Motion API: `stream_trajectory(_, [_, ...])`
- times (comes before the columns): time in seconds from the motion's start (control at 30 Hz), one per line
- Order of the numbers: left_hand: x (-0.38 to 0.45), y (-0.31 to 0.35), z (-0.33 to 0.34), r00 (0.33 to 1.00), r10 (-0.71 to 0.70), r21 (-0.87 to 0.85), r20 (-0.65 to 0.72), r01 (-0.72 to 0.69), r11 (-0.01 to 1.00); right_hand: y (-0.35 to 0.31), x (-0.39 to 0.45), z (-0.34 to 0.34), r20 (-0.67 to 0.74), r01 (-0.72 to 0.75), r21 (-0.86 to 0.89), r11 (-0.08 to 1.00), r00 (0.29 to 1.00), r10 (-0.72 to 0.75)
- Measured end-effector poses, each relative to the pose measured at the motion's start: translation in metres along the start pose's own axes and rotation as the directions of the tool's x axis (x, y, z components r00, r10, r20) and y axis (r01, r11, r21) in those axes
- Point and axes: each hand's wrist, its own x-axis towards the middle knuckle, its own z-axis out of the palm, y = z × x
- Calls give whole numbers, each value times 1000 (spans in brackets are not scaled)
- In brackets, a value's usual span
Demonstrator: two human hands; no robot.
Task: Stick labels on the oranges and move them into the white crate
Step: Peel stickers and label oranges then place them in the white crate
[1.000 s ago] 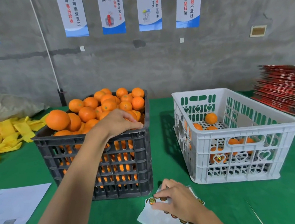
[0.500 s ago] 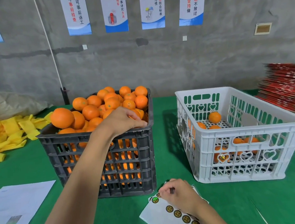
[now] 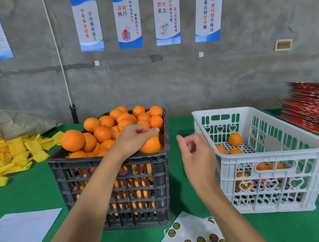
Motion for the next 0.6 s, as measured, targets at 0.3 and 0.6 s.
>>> stream_trajectory(0.3, [-2, 30, 11, 973, -199, -436, -116, 130, 891, -56, 32, 36, 81, -39, 191, 981, 996, 24])
stream_trajectory(0.6, [12, 25, 24, 973, -230, -251, -16, 219, 943, -43, 16, 30, 447, 242, -203, 949, 885, -130])
